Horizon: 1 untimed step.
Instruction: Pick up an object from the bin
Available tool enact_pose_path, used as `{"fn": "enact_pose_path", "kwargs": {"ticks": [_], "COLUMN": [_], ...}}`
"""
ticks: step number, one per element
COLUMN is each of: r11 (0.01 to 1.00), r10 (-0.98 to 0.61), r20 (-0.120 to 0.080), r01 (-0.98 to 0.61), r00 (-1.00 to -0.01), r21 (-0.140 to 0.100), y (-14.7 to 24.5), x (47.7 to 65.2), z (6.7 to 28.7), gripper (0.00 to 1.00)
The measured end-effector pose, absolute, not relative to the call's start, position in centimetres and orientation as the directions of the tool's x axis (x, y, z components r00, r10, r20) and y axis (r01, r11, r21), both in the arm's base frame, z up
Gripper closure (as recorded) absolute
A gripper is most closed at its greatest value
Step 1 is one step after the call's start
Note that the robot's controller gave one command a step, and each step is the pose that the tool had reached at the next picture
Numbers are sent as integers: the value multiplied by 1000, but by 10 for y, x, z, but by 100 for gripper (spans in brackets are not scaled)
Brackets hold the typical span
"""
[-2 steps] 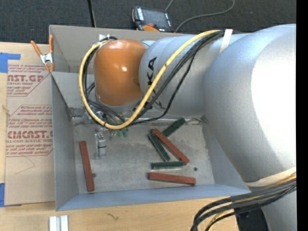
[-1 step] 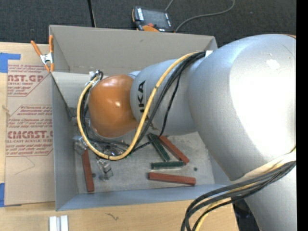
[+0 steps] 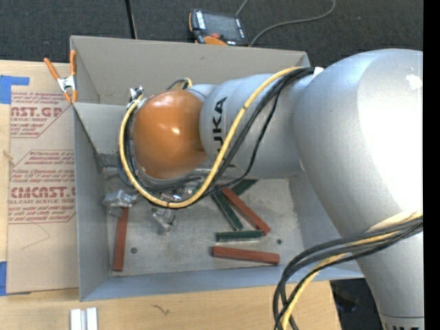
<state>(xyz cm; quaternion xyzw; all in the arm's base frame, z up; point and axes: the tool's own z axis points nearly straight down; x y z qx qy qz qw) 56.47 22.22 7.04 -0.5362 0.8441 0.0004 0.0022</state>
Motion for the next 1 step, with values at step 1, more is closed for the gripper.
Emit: {"fn": "enact_pose_path", "kwargs": {"ticks": [1], "r11": [425], "r10": [-905], "r20": [-8], "r01": [-905], "r00": [-425], "r21": [-1], "y": [224], "x": [565], "z": [71], "gripper": [100]}}
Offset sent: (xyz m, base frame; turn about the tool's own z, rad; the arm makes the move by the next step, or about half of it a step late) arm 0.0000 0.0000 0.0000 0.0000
